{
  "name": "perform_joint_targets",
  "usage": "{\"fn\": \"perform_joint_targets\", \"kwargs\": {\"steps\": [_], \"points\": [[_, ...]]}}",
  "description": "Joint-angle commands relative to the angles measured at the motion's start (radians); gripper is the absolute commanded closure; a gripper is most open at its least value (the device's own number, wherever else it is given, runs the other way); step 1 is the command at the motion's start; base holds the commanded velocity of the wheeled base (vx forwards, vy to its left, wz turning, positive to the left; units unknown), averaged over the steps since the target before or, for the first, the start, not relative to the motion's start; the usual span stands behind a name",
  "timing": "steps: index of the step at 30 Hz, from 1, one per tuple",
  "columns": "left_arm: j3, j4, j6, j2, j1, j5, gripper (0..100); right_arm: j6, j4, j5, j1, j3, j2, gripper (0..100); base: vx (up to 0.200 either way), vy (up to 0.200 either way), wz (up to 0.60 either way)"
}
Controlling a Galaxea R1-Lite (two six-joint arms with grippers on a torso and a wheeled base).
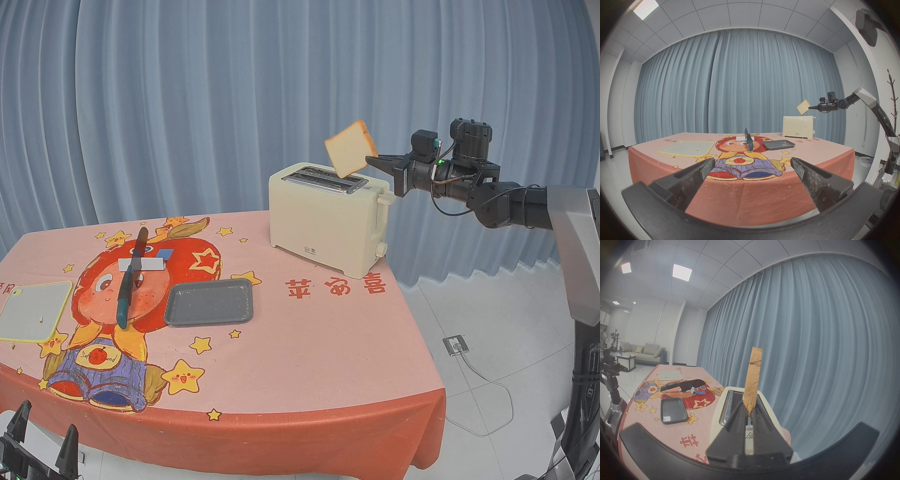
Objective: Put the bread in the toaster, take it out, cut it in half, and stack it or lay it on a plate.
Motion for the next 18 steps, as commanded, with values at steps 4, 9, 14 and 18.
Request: {"fn": "perform_joint_targets", "kwargs": {"steps": [4,9,14,18], "points": [[0.018,0.000,0.000,0.001,0.000,0.001,0,-0.011,-0.003,0.001,0.014,0.047,-0.010,100,0.000,0.000,0.00],[0.018,0.000,0.000,0.001,0.000,0.001,0,-0.014,-0.001,0.001,0.012,0.048,-0.009,100,0.000,0.000,0.00],[0.018,0.000,0.000,0.001,0.000,-0.001,0,-0.014,0.000,0.001,0.012,0.042,-0.007,100,0.000,0.000,0.00],[0.018,0.000,0.000,0.001,0.000,0.001,0,-0.014,0.008,0.001,0.012,0.033,-0.005,100,0.000,0.000,0.00]]}}
